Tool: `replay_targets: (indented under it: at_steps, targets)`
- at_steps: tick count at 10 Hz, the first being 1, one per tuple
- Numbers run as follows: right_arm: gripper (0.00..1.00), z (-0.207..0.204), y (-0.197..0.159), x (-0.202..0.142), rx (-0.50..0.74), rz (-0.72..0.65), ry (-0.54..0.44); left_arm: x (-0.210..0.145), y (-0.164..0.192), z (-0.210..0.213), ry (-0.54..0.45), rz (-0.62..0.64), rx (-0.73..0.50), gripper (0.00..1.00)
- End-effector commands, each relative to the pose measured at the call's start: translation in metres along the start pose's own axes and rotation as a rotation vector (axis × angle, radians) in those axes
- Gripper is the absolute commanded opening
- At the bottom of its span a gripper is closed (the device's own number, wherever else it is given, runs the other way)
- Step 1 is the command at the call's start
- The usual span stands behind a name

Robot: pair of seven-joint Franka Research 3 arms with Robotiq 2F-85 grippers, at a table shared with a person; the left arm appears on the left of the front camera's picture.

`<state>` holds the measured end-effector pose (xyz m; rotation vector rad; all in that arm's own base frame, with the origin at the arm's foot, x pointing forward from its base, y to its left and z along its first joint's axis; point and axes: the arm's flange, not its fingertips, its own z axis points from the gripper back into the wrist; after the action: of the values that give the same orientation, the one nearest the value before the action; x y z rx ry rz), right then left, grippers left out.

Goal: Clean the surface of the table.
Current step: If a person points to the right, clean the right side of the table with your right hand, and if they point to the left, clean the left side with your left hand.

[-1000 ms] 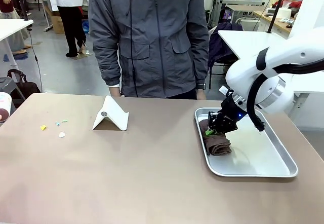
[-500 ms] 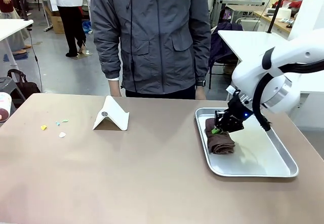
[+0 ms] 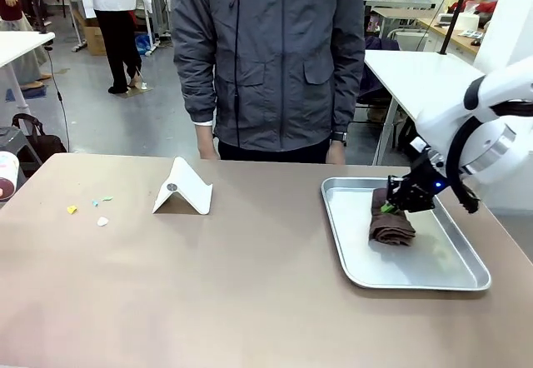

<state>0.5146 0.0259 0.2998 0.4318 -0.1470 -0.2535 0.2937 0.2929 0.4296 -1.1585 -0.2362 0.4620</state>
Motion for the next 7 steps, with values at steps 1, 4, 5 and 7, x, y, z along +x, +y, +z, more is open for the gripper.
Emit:
replay_targets:
  at_steps: [1, 4, 5, 7]
  targets:
    - [0.11, 0.011, -0.016, -0.001, -0.036, -0.056, -0.050, -0.003, -0.003, 0.003, 0.003, -0.001, -0.014, 0.00]
    - [0.11, 0.024, -0.037, 0.004, -0.006, -0.116, -0.078, -0.003, -0.003, 0.003, 0.003, -0.001, -0.014, 0.00]
    - [0.11, 0.025, -0.038, 0.004, 0.005, -0.116, -0.073, -0.003, -0.003, 0.003, 0.003, -0.001, -0.014, 0.00]
    - [0.11, 0.025, -0.036, 0.004, 0.039, -0.105, -0.050, -0.003, -0.003, 0.003, 0.003, -0.001, -0.014, 0.00]
